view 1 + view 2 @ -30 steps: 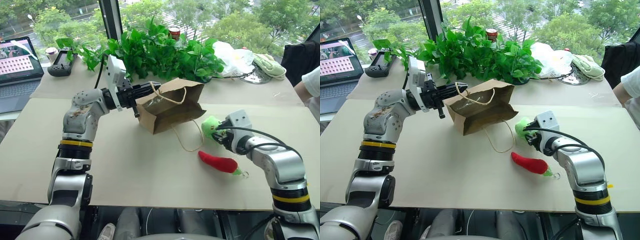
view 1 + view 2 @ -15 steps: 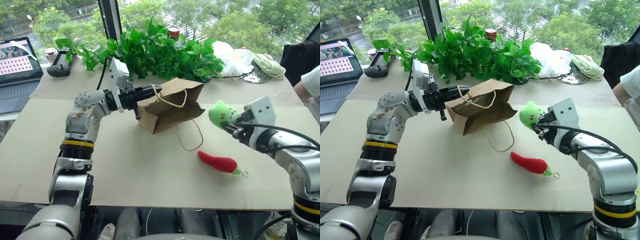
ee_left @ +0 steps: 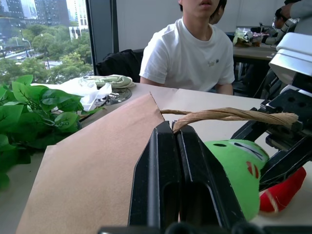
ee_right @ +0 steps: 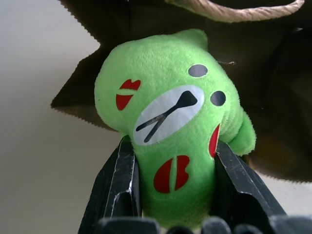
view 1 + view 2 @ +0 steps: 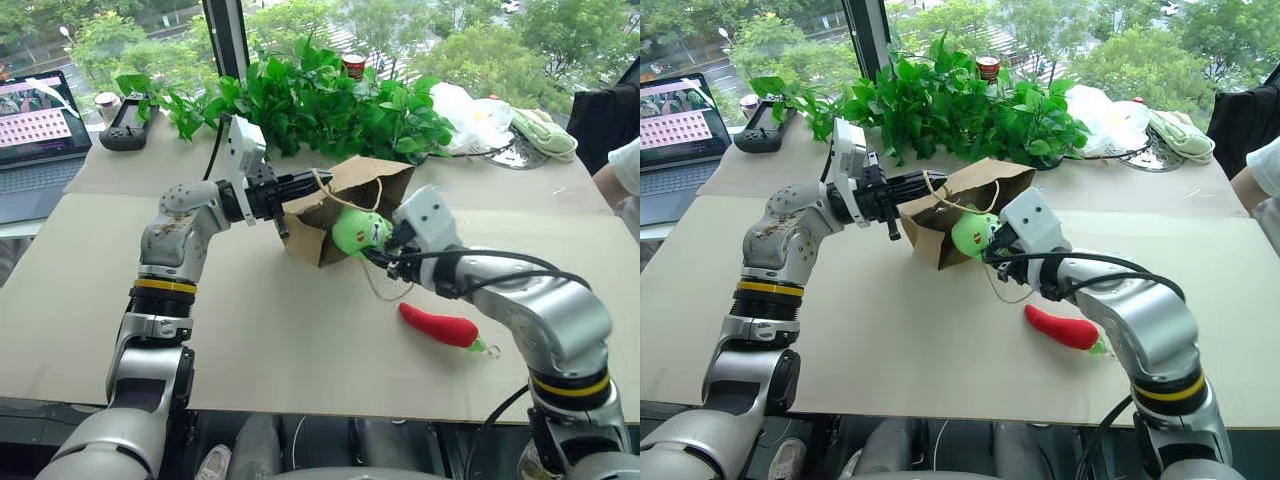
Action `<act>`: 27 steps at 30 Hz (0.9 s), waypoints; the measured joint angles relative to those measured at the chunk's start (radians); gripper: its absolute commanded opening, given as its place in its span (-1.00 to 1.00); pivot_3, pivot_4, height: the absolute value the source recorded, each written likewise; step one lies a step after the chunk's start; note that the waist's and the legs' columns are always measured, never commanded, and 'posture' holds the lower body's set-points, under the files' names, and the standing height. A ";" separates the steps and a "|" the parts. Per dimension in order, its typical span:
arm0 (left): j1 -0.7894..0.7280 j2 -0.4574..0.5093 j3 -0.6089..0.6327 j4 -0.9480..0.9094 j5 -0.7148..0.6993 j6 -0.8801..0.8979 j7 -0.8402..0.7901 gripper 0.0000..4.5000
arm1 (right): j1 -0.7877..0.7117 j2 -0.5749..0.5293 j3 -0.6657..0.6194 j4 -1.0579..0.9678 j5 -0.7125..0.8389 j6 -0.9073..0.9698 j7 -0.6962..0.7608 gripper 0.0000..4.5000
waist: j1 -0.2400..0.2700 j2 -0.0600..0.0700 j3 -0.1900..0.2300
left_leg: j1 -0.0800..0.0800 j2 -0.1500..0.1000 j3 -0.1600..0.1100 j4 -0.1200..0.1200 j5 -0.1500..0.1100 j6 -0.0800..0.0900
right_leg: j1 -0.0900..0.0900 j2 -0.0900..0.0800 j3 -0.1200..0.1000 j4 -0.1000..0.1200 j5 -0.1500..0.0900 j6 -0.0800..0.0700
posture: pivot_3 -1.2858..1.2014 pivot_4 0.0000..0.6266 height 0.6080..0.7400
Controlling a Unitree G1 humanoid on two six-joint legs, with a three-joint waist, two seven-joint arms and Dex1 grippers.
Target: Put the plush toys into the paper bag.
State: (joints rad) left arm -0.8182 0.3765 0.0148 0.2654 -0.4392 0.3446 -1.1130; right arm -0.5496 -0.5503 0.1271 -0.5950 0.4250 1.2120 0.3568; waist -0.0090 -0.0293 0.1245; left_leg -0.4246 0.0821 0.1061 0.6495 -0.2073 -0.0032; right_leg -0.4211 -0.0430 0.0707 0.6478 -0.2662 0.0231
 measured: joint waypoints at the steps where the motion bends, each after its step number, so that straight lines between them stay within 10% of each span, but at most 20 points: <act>1: 0.001 -0.002 -0.003 -0.010 -0.003 0.004 -0.001 -1.00 | -0.014 0.006 0.011 0.020 -0.013 0.000 -0.009 -0.20 | 0.000 0.000 0.000 | 0.000 0.000 0.000 0.000 0.000 0.000 | 0.000 0.000 0.000 0.000 0.000 0.000 | 0.03 -0.52 0.58; 11: 0.055 -0.011 -0.049 -0.087 -0.022 0.033 -0.027 -1.00 | -0.138 0.112 0.072 0.254 -0.128 -0.028 -0.085 -0.20 | -0.006 0.000 0.000 | 0.000 0.000 0.000 0.000 0.000 0.000 | -0.001 0.000 0.000 0.001 0.000 0.000 | 0.03 -0.52 0.58; 20: 0.055 -0.006 -0.050 -0.098 -0.028 0.033 -0.027 -1.00 | -0.138 0.198 -0.002 0.307 -0.166 -0.053 -0.132 0.99 | -0.004 0.000 0.000 | 0.000 0.000 0.000 -0.001 0.000 0.000 | -0.001 0.000 0.000 0.001 0.000 0.000 | 0.03 -0.52 0.58; 27: 0.054 -0.003 -0.051 -0.093 -0.028 0.032 -0.027 -1.00 | -0.072 0.127 -0.116 0.171 -0.097 0.009 -0.055 0.99 | -0.003 0.000 0.000 | 0.000 0.000 0.000 -0.001 0.000 0.000 | -0.001 0.000 0.000 0.000 0.000 0.000 | 0.03 -0.52 0.58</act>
State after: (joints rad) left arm -0.7642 0.3740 -0.0364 0.1722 -0.4670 0.3767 -1.1401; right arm -0.6217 -0.4229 0.0115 -0.4239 0.3284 1.2212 0.3013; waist -0.0123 -0.0289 0.1245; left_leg -0.4247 0.0823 0.1061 0.6483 -0.2072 -0.0031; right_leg -0.4217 -0.0429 0.0703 0.6480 -0.2662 0.0230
